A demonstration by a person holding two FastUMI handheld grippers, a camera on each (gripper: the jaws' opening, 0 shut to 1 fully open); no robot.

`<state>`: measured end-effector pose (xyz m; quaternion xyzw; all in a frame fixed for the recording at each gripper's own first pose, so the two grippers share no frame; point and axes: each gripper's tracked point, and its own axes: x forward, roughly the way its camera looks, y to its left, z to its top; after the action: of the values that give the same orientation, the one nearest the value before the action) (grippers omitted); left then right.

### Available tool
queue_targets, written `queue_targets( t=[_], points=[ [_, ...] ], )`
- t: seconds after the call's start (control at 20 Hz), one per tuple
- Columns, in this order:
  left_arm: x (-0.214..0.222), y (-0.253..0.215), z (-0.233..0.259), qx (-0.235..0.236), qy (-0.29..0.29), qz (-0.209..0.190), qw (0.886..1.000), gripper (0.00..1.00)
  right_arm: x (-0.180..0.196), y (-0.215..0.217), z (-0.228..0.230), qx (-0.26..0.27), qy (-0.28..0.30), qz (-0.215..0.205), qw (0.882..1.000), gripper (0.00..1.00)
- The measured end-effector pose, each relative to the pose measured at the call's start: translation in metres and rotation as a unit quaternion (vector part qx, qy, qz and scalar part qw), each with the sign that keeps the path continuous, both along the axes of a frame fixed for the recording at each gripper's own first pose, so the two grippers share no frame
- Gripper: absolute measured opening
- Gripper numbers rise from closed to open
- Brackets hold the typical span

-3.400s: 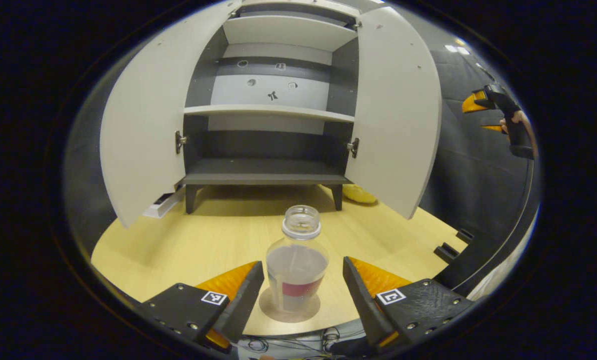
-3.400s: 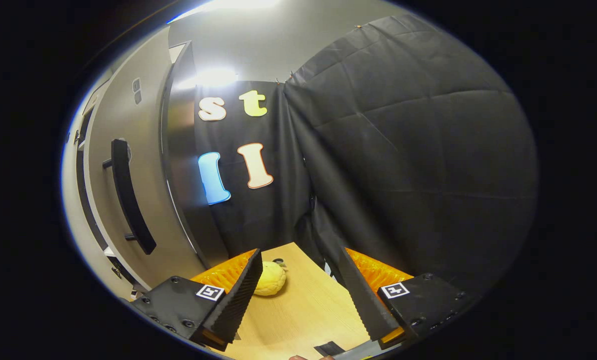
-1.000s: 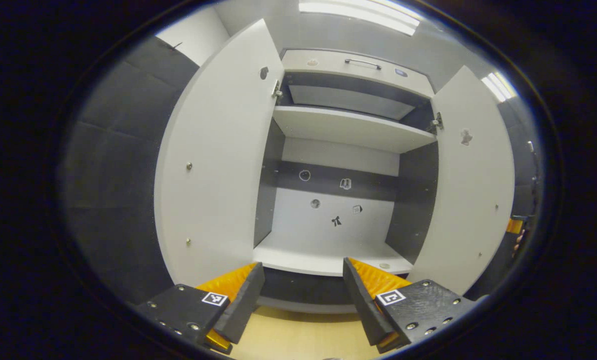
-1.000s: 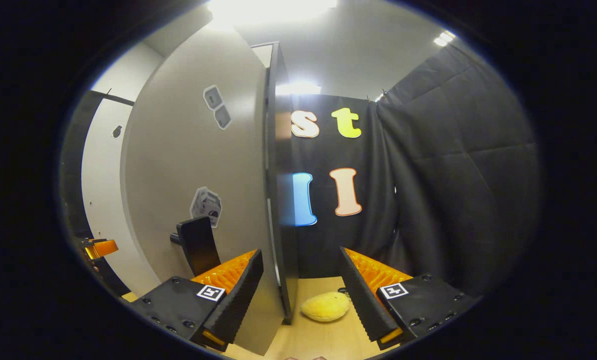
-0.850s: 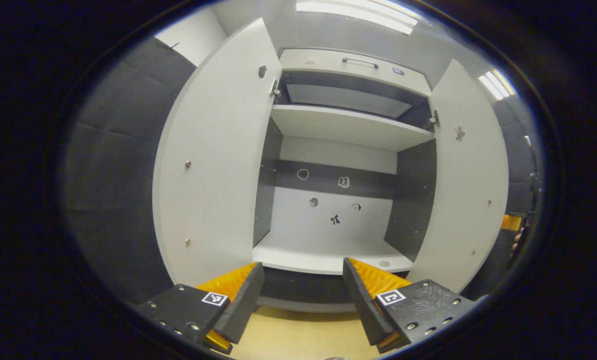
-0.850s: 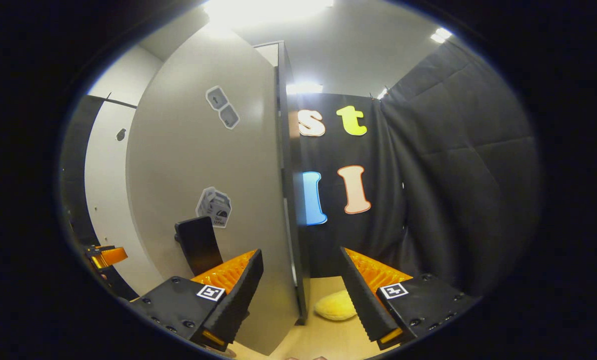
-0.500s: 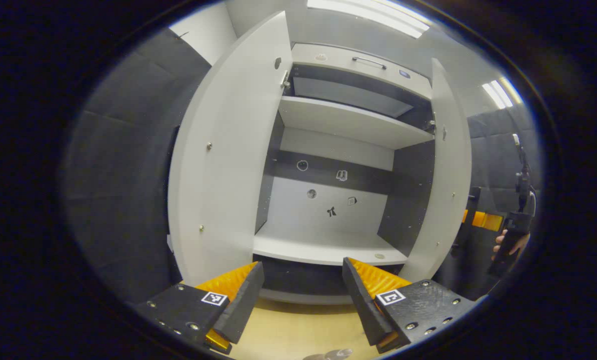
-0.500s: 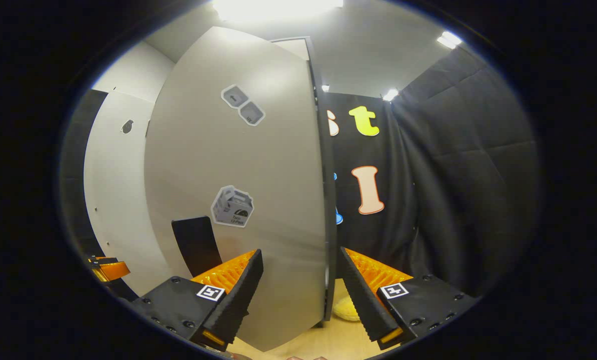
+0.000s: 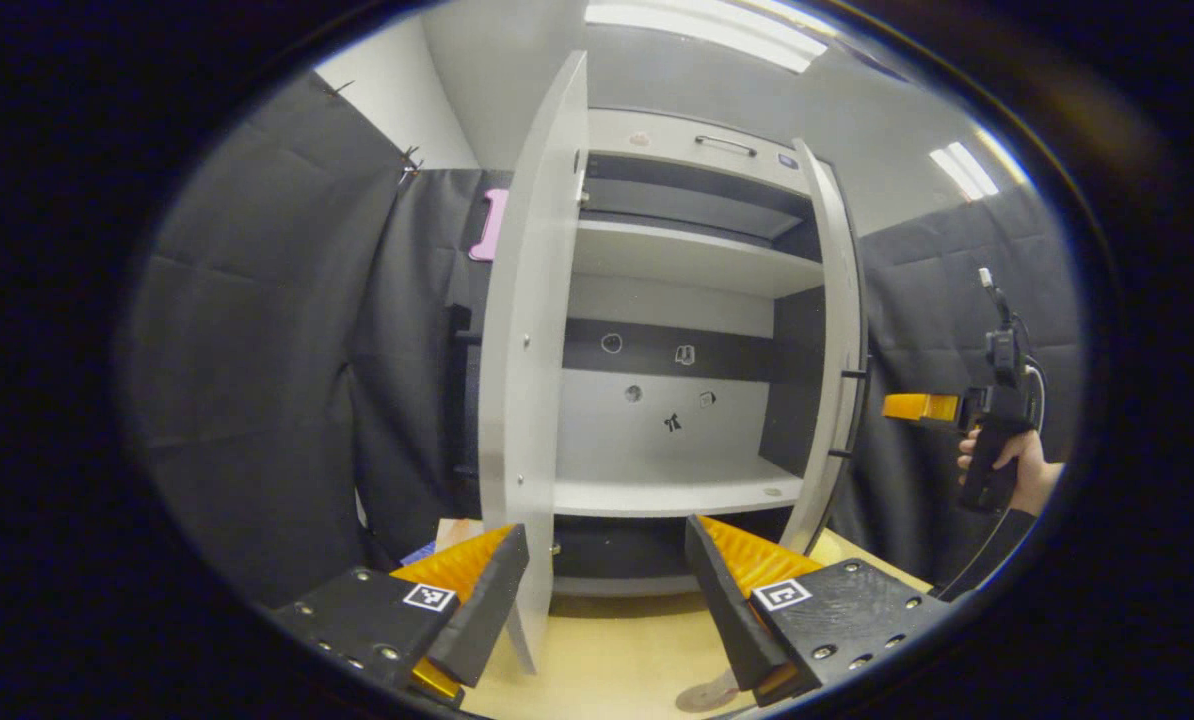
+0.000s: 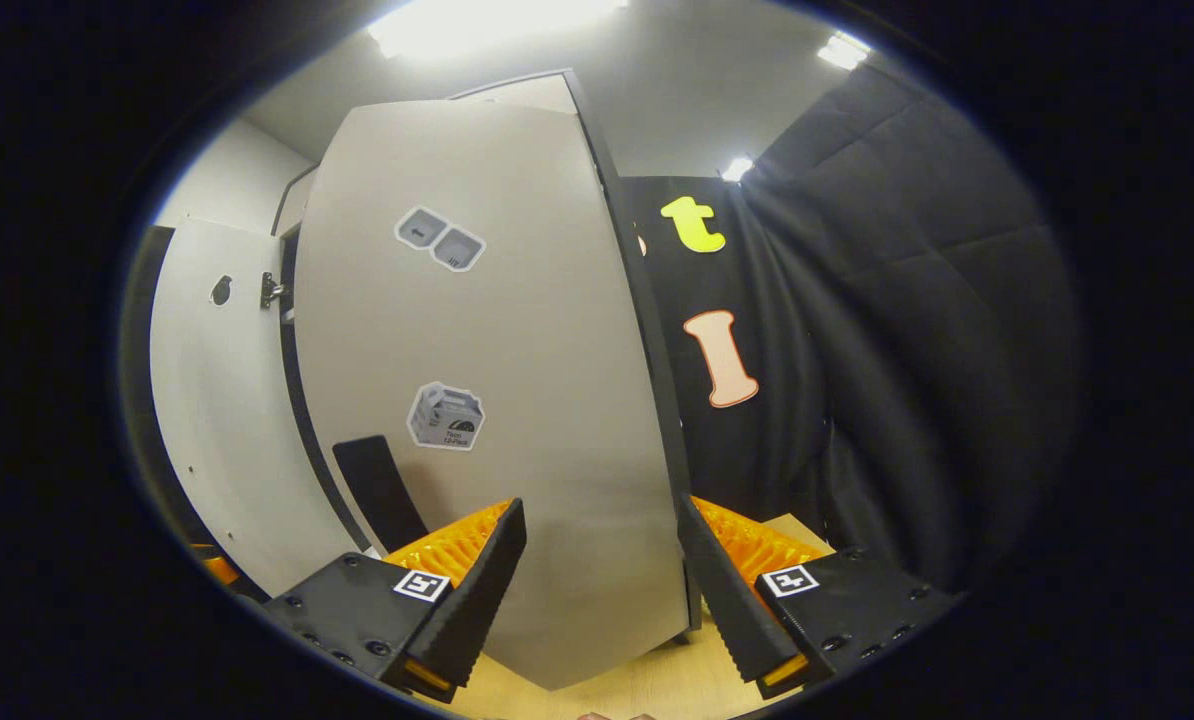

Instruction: Grasp the bottle in the cabinet with the left hand and place it on the coaster, then close the right door with the right hand and the left door with the left hand.

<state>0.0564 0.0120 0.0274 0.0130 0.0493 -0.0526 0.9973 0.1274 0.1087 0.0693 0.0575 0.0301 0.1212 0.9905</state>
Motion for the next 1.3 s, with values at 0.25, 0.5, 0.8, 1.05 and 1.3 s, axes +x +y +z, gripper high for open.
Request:
queue_targets(
  t=[0.25,0.5,0.8,1.05,1.3],
  points=[
    [-0.019,0.067,0.028,0.016,-0.001,0.018,1.0,0.96,-0.015,0.002,-0.001,-0.004,-0.022,-0.022,1.0,0.97],
    [0.001,0.137,0.053,0.031,-0.006,0.045,0.998,0.92,-0.037,0.009,-0.015,-0.005,-0.015,-0.033,0.999,0.97],
    [0.045,0.178,0.05,0.05,-0.005,0.05,0.997,0.92,-0.06,0.009,-0.023,-0.006,-0.012,-0.056,0.998,0.98],
    [0.082,0.195,0.063,0.035,-0.016,0.036,0.999,0.92,-0.081,0.005,-0.041,-0.01,0.002,-0.077,0.997,0.97],
    [0.104,0.196,0.068,0.011,-0.02,0.012,1.0,0.92,-0.097,-0.005,-0.054,0.001,0.021,-0.1,0.995,0.97]
  ],
)
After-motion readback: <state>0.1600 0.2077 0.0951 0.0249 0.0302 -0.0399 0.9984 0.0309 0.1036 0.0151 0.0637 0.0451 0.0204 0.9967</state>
